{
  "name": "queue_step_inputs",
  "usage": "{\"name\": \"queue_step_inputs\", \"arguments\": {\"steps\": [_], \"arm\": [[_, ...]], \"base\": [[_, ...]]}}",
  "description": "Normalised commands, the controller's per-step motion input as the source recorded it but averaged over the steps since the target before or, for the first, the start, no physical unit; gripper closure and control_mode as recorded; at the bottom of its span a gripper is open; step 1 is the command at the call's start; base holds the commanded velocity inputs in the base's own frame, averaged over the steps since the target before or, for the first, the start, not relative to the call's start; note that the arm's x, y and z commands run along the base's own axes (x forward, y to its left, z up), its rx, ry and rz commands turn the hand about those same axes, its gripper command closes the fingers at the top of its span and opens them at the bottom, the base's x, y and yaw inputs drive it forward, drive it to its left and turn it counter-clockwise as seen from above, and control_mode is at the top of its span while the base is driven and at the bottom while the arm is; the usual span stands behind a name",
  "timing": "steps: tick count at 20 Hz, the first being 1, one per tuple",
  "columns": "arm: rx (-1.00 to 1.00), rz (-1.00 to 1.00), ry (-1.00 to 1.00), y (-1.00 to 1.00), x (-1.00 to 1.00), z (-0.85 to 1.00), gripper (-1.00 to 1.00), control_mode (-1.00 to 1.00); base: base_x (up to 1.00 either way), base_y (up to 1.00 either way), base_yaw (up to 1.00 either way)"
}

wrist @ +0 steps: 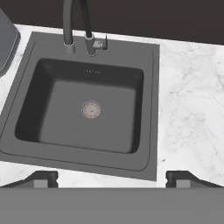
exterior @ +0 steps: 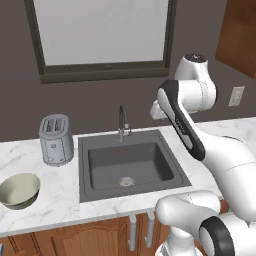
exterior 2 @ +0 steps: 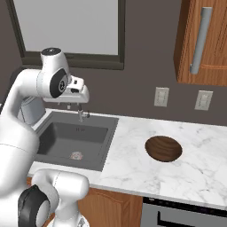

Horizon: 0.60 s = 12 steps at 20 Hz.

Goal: Rinse each bowl for a few seconds and place them down in the sink or on the counter.

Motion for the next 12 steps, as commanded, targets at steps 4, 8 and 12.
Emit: {"name": "queue_step_inputs", "arguments": {"steps": [4,8,12], "arm": [[0.00,0.00,-0.01,0.01,-0.19,0.00,-1.00,-1.00],[0.00,0.00,-0.02,0.00,-0.13,-0.05,-1.00,-1.00],[0.00,0.02,-0.03,0.00,-0.09,-0.11,-1.00,-1.00]], "base": [[0.00,0.00,0.00],[0.00,0.00,0.00],[0.00,0.00,0.00]]}}
